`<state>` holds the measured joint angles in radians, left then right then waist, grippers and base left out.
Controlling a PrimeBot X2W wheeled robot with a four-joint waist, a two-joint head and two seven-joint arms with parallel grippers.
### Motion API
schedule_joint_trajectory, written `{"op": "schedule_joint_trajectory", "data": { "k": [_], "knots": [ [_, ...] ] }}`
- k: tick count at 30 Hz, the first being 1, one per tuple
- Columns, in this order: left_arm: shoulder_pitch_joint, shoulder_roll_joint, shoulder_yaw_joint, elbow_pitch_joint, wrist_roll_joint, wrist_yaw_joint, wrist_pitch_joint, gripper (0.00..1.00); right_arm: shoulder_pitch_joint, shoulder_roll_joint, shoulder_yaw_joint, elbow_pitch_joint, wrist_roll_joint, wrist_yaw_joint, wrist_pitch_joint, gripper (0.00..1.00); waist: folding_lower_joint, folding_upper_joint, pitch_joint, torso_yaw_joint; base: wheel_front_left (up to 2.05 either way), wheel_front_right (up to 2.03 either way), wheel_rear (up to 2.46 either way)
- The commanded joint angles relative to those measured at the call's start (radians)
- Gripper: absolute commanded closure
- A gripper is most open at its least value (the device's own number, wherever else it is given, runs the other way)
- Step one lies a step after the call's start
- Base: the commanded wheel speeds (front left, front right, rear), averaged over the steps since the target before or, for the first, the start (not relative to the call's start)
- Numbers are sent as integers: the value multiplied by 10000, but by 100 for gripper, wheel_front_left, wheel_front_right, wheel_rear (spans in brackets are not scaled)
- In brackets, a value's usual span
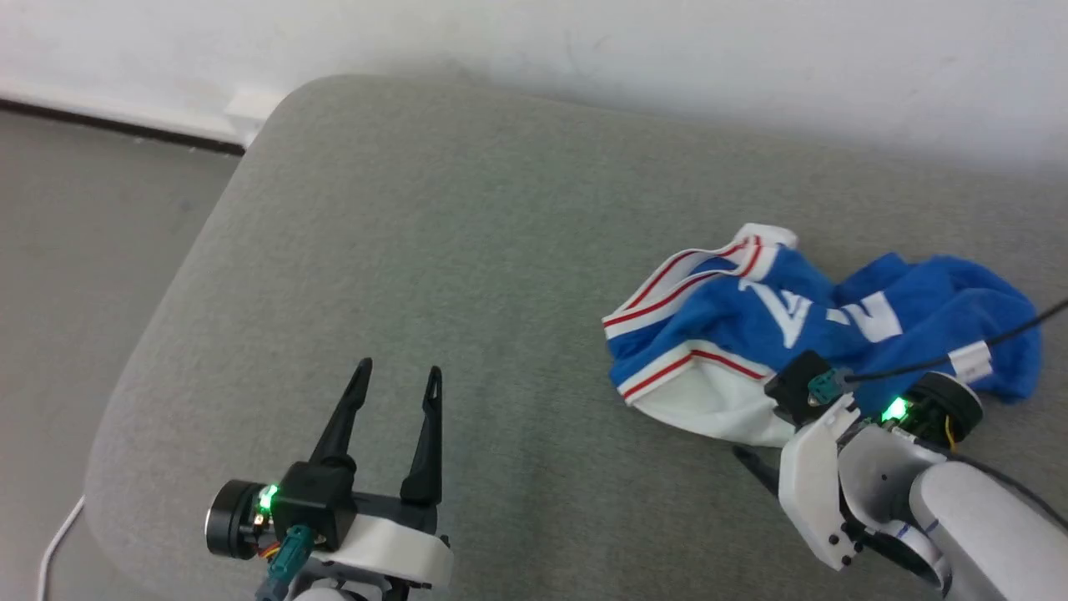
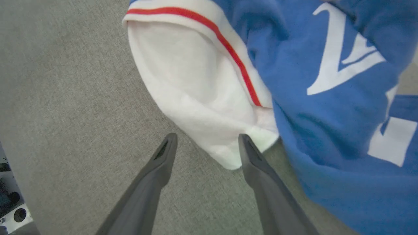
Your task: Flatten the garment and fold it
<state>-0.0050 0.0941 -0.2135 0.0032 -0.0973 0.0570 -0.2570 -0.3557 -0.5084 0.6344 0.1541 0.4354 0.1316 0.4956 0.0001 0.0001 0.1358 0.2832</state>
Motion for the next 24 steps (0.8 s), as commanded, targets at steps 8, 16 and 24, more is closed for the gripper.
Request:
{"op": "schedule_joint_trajectory", "data": {
  "k": [8, 16, 24],
  "knots": [
    [-252, -210, 71, 50, 56, -130, -47, 0, -978, -317, 1212, 1356, 502, -9, 727, 0, -1, -1, 563, 1003, 0, 0, 0],
    [-200, -268, 310, 73, 119, -236, -47, 0, -836, -235, 1632, 2322, 834, -9, -81, 100, -1, -1, 242, 425, 0, 0, 0],
    [-36, -276, 651, 98, 145, -364, -47, 0, 367, -761, 199, 1928, 1428, -9, -421, 100, -1, -1, -252, -823, 0, 0, 0]
  ]
}}
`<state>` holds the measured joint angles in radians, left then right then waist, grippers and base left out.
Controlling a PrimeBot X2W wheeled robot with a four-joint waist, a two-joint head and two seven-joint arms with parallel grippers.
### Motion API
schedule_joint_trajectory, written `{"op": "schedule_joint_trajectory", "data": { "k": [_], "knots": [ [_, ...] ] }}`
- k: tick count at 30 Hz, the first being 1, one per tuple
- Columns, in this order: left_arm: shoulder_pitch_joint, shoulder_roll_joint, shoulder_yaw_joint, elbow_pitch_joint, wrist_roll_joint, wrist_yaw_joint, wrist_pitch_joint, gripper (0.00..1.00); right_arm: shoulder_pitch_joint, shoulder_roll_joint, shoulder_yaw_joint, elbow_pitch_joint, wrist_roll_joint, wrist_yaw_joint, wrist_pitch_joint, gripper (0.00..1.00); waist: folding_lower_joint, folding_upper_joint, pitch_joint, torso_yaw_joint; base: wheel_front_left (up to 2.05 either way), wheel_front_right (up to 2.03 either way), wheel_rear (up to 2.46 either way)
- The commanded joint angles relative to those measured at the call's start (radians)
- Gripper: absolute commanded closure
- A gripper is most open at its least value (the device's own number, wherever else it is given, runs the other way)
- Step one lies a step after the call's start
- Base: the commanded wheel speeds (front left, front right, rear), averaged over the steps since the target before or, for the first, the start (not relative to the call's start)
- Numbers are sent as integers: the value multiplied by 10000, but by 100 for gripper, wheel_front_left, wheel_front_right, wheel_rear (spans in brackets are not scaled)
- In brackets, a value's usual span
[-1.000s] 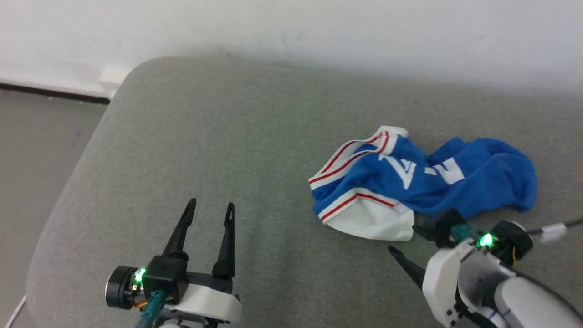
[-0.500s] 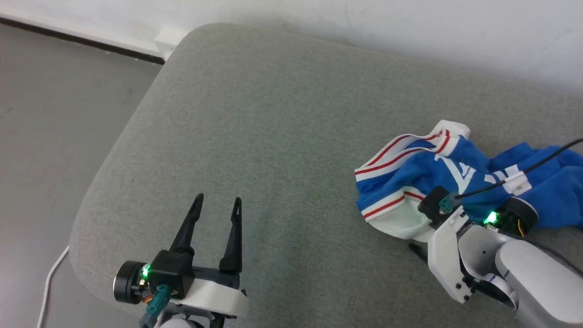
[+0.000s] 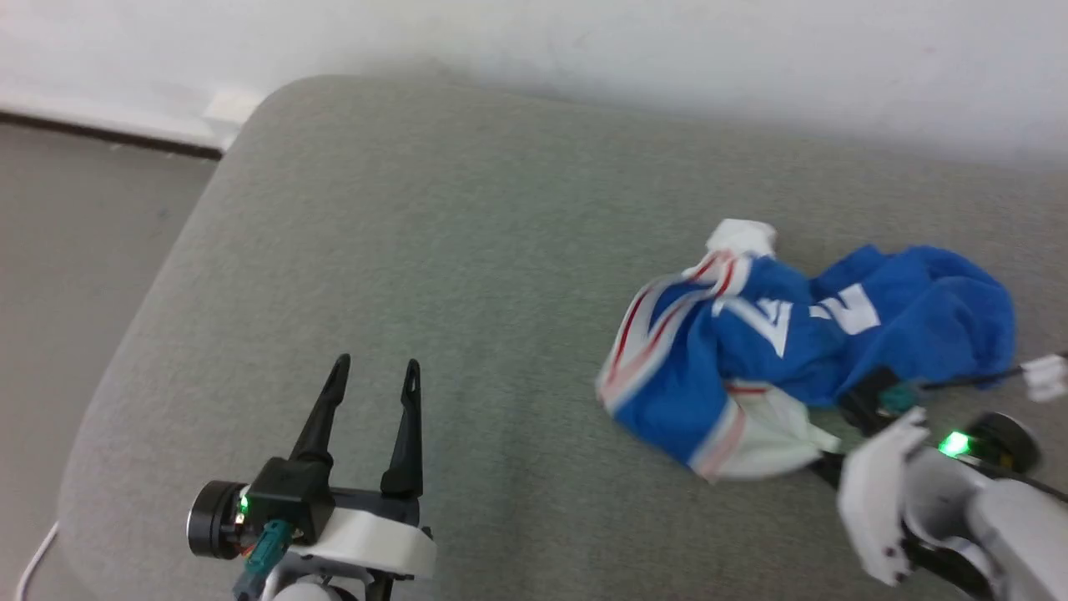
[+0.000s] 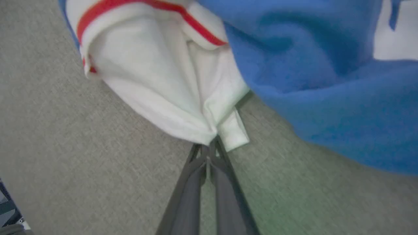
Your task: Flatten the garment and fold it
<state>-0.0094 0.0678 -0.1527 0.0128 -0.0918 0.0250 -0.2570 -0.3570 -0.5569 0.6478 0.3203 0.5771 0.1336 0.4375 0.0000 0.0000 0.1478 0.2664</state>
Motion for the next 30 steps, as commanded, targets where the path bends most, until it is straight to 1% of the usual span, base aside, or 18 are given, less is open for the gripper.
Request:
{"op": "schedule_joint_trajectory", "data": {
  "k": [1, 4, 6, 8, 11, 13, 14, 15, 19, 22, 25, 26, 28, 30],
  "knots": [
    [35, -18, 73, 9, 82, -69, -47, 0, 663, -479, -221, 121, 48, -29, 308, 100, 0, 0, -412, -812, 0, 0, 0],
    [85, -30, 182, 15, 73, -116, -47, 0, 1696, -1226, -1340, -219, 69, -29, 968, 100, 0, 0, -531, -1353, 0, 0, 0],
    [89, -43, 235, 6, 68, -143, -47, 0, 2447, -1675, -2342, -366, -45, -29, 1403, 100, 0, 0, -575, -1645, 0, 0, 0],
    [59, -56, 269, 16, 61, -190, -47, 0, 3133, -1913, -3475, -499, -279, -29, 1642, 100, 0, 0, -593, -1877, 0, 0, 0],
    [4, -81, 255, 30, 59, -235, -47, 0, 4031, -1796, -5121, -646, -939, -29, 1938, 100, 0, 0, -621, -2164, 0, 0, 0],
    [-38, -96, 229, 88, 45, -285, -47, 0, 4379, -1377, -6053, -857, -1478, -29, 1912, 100, 0, 0, -623, -2319, 0, 0, 0],
    [-61, -103, 201, 128, 39, -313, -47, 0, 4431, -1094, -6439, -1056, -1793, -29, 1721, 38, 0, 0, -612, -2379, 0, 0, 0],
    [-86, -110, 166, 177, 19, -344, -47, 0, 4444, -738, -6791, -1265, -2074, -29, 1514, 0, 0, 0, -605, -2431, 0, 0, 0],
    [-174, -135, 86, 510, -222, -511, -47, 0, 4166, 702, -7645, -2424, -2862, -29, 348, 0, 0, 0, -615, -2679, 0, 0, 0],
    [-217, -154, -115, 1090, -761, -696, 52, 0, 3940, 1235, -7421, -3631, -3346, -29, -1190, 0, 0, 0, -567, -2859, 0, 0, 0],
    [-532, -164, -532, 1581, -1257, -868, 1132, 0, 3894, 1615, -7428, -4212, -4087, -29, -2554, 0, 0, 0, -392, -3010, 0, 0, 0],
    [-695, -166, -660, 1711, -1356, -866, 1626, 0, 3880, 1848, -7492, -4304, -4273, -29, -2943, 0, 0, 0, -323, -3058, 0, 0, 0],
    [-1084, -168, -1013, 1916, -1398, -916, 2689, 0, 3867, 2365, -7656, -4336, -4502, -29, -3606, 0, 0, 0, -180, -3152, 0, 0, 0],
    [-1493, -170, -1218, 2010, -1632, -883, 3643, 0, 3891, 2643, -7632, -4193, -4787, -29, -4124, 0, 0, 0, -5, -3260, 0, 0, 0]
  ]
}}
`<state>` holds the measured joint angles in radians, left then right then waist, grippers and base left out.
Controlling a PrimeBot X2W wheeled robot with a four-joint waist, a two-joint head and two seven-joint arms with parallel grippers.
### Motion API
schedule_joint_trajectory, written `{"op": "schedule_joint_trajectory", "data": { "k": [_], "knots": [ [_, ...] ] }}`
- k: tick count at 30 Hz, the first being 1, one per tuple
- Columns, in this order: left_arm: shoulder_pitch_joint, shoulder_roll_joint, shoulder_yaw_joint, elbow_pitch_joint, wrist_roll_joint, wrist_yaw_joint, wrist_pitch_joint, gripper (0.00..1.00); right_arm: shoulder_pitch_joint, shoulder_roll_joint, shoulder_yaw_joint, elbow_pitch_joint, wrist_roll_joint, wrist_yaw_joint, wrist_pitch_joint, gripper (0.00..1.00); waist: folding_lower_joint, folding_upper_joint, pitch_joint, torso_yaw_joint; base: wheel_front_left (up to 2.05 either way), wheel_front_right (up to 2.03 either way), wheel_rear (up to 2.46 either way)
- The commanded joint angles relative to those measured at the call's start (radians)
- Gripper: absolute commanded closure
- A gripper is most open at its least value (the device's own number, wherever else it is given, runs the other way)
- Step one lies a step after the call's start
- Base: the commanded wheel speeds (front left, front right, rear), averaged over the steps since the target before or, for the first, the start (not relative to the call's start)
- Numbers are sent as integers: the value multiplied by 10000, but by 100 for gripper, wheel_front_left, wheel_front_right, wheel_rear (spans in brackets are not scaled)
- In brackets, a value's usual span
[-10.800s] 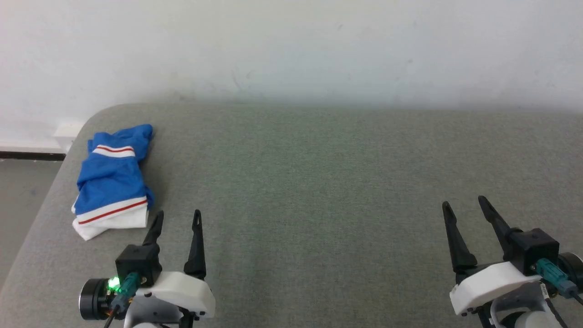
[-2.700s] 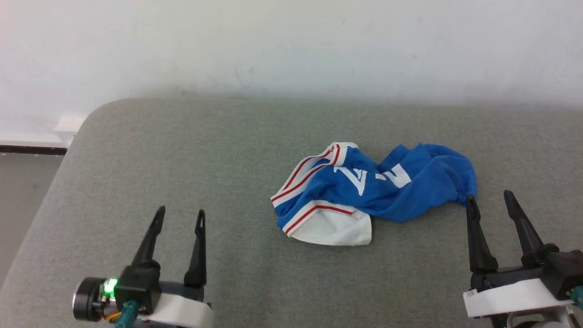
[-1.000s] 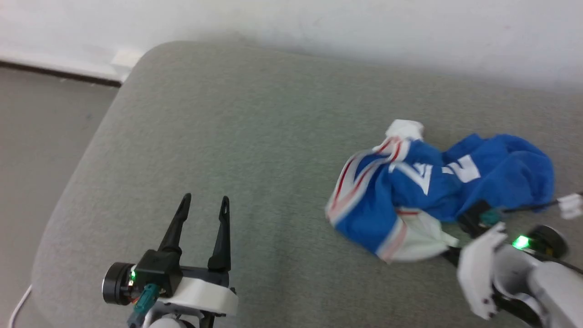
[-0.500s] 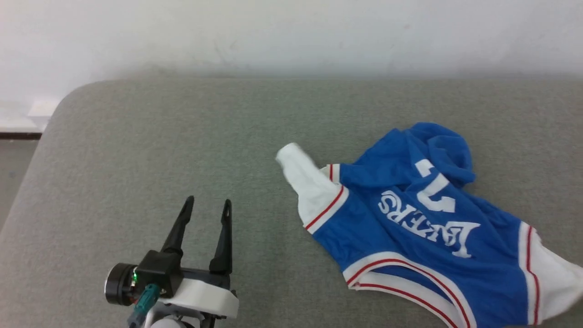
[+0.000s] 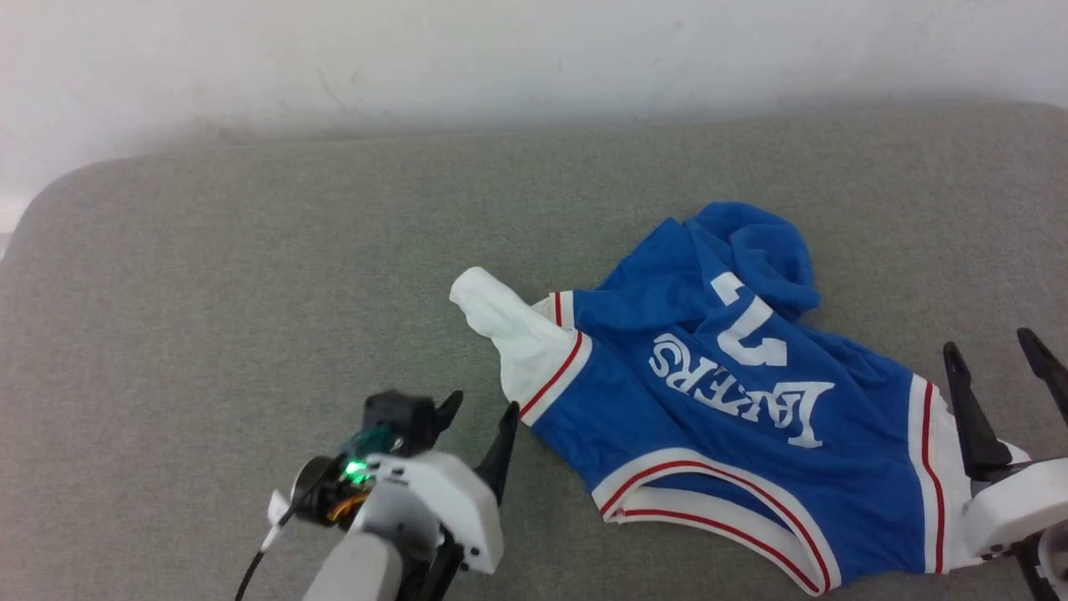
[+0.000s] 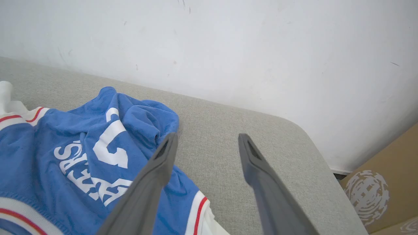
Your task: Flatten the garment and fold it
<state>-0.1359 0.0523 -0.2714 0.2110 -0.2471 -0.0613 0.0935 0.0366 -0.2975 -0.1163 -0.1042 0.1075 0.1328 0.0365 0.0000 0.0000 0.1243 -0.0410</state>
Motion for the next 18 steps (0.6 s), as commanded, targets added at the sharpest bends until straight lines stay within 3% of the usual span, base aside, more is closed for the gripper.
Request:
{"op": "schedule_joint_trajectory", "data": {
  "k": [1, 5, 13, 14, 15, 18],
  "knots": [
    [-430, -16, -166, 98, -110, 15, 649, 0, -60, 191, 28, 143, -168, -21, -345, 0, 0, 0, 326, -253, 0, 0, 0],
    [-1214, -15, -506, 479, 23, 266, 2622, 0, -174, 661, 106, 400, -368, -21, -993, 0, 0, 0, 692, -550, 0, 0, 0],
    [-2136, 282, -1094, 1352, 566, 403, 4936, 0, -512, 940, 158, 937, -426, -21, -1608, 0, 0, 0, 1195, -920, 0, 0, 0],
    [-2138, 323, -1153, 1443, 585, 376, 5115, 80, -550, 953, 174, 984, -419, -21, -1663, 0, 0, 0, 1215, -927, 0, 0, 0],
    [-2121, 347, -1170, 1502, 559, 355, 5227, 100, -589, 969, 183, 1018, -413, -21, -1714, 0, 0, 0, 1227, -925, 0, 0, 0],
    [-2055, 422, -1043, 1485, 430, 399, 5137, 100, -666, 981, 167, 1116, -381, -21, -1834, 0, 0, 0, 1183, -789, 0, 0, 0]
  ]
}}
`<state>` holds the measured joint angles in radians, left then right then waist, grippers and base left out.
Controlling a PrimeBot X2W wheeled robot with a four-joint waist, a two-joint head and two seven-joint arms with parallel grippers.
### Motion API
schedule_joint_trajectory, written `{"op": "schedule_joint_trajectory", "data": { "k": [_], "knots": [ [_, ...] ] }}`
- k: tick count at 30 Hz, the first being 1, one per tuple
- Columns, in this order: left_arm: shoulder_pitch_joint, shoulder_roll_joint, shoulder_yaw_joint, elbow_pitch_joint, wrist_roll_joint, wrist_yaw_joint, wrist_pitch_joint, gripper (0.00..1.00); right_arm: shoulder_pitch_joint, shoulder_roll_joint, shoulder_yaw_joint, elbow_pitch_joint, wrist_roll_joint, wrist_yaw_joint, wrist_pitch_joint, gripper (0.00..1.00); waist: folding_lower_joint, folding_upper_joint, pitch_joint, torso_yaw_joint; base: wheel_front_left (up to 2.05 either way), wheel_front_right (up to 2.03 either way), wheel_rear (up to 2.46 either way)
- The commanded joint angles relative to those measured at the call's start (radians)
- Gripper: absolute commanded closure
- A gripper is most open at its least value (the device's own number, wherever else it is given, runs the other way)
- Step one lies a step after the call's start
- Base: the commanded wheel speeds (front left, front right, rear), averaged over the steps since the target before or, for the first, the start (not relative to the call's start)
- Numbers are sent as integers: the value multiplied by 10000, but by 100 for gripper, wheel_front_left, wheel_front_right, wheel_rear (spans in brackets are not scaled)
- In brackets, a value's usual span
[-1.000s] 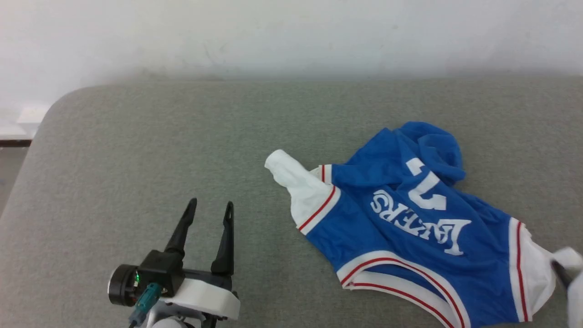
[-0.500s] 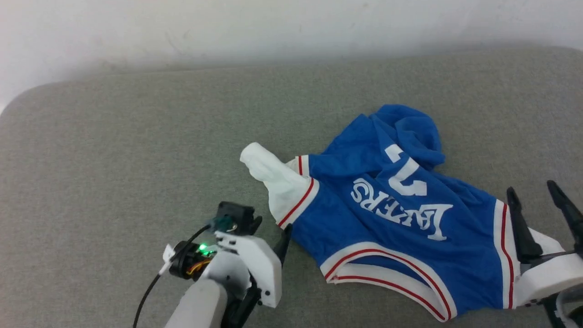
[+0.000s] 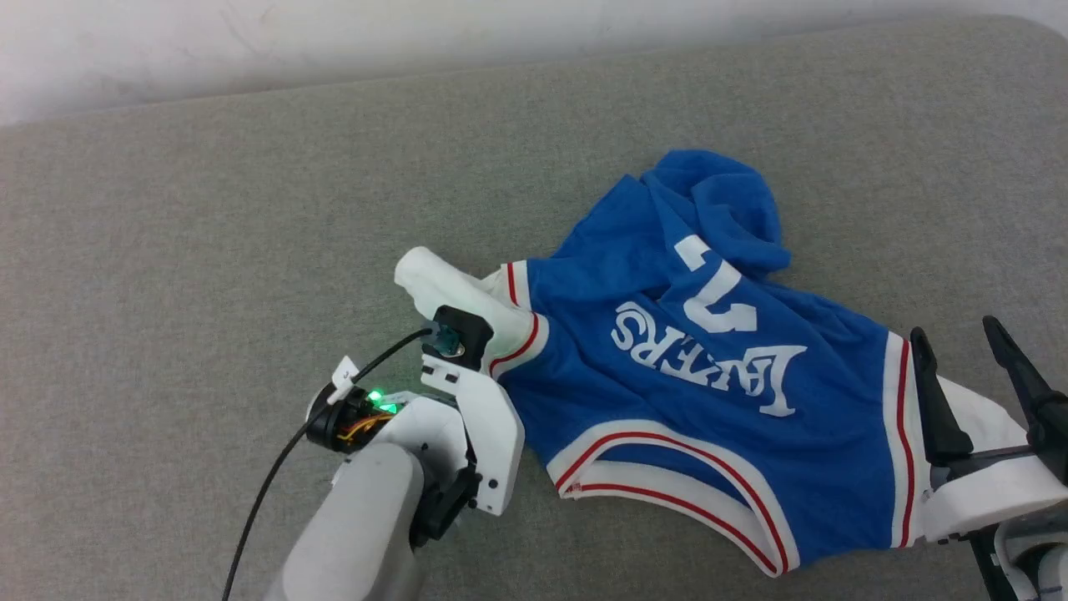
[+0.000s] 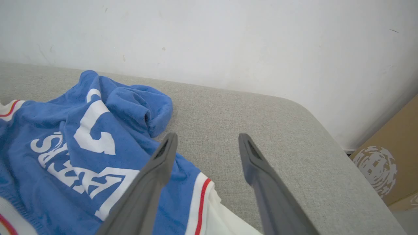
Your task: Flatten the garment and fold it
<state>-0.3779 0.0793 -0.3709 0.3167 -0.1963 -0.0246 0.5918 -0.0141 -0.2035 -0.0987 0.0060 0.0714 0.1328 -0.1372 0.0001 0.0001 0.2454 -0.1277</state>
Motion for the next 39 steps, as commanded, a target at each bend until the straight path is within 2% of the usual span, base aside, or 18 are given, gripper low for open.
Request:
{"op": "schedule_joint_trajectory", "data": {
  "k": [1, 10, 16, 20, 21, 22, 23, 26, 28, 32, 35, 39],
  "knots": [
    [405, 184, 40, 381, -137, 72, 34, 100, -154, 23, 3, 36, -15, -21, -134, 0, -1, -1, -86, 165, 0, 0, 0],
    [1749, 670, 1434, -872, -970, 706, -1441, 100, 233, -104, 249, 118, 31, -21, 46, 0, -1, -1, -1049, 1239, 0, 0, 0],
    [3370, 1025, 2231, -1954, -1446, 1153, -1672, 100, 545, -93, 422, 3, 62, -21, 339, 0, -1, -1, -1532, 1887, 0, 0, 0],
    [4131, 828, 2310, -2181, -1855, 1173, -1587, 100, 657, -39, 468, 14, 94, -21, 493, 0, -1, -1, -1659, 2065, 0, 0, 0],
    [4332, 756, 2284, -2189, -1954, 1157, -1568, 72, 694, -11, 481, 63, 121, -21, 576, 0, -1, -1, -1687, 2094, 0, 0, 0],
    [4478, 702, 2252, -2178, -2004, 1146, -1590, 13, 736, 8, 500, 124, 138, -21, 675, 0, -1, -1, -1711, 2126, 0, 0, 0],
    [4561, 683, 2230, -2161, -1976, 1165, -1689, 0, 775, 24, 528, 186, 153, -21, 782, 0, -1, -1, -1734, 2144, 0, 0, 0],
    [4540, 565, 2285, -2166, -1901, 1232, -2362, 0, 887, 60, 541, 308, 266, -21, 1095, 0, -1, -1, -1814, 2188, 0, 0, 0],
    [4335, 541, 2432, -2293, -1780, 1211, -3301, 0, 983, 62, 416, 347, 373, -21, 1466, 0, -1, -1, -1858, 2213, 0, 0, 0],
    [3898, 724, 2607, -2603, -1268, 910, -5823, 0, 1078, -167, 238, 389, 689, -21, 2754, 0, -1, -1, -1888, 2266, 0, 0, 0],
    [3621, 998, 2625, -2493, -564, 853, -7749, 0, 986, -375, -28, 482, 986, -21, 3970, 0, -1, -1, -1767, 2339, 0, 0, 0],
    [3341, 980, 2673, -2445, 33, 979, -8493, 0, 786, -633, -248, 770, 1188, -21, 5574, 0, -1, -1, -1544, 2480, 0, 0, 0]
  ]
}}
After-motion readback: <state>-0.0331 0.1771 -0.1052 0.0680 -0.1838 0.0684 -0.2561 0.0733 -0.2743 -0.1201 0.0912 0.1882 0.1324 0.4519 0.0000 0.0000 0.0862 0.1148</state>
